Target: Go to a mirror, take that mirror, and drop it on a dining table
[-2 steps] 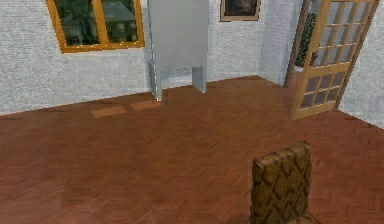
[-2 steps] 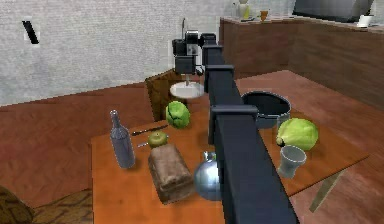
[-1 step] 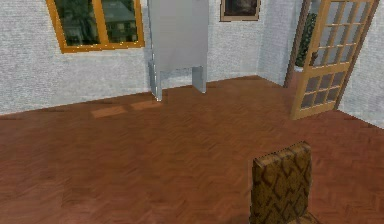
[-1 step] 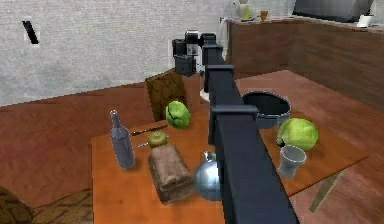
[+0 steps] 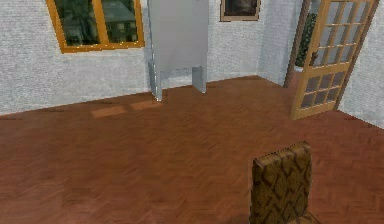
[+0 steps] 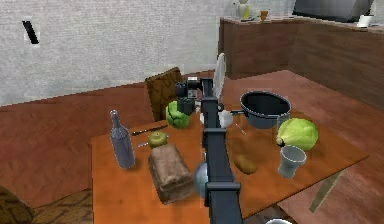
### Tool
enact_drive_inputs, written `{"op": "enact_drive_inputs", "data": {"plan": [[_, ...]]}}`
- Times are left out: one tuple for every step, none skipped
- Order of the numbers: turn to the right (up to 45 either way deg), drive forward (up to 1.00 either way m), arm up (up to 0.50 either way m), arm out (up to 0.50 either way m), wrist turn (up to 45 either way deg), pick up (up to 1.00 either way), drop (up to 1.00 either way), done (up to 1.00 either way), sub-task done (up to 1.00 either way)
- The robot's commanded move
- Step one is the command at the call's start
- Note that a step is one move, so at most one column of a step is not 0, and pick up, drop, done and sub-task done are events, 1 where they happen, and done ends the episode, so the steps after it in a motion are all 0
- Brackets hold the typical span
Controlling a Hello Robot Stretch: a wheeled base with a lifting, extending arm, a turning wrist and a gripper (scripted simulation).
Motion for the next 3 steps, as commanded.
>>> {"op": "enact_drive_inputs", "data": {"plan": [[0.0, 0.0, -0.32, 0.0, 0.0, 0.0, 0.0, 0.0, 0.0], [0.0, 0.0, 0.0, 0.0, 0.0, 0.0, 1.0, 0.0, 0.0], [0.0, 0.0, 0.1, 0.0, 0.0, 0.0, 0.0, 0.0, 0.0]]}}
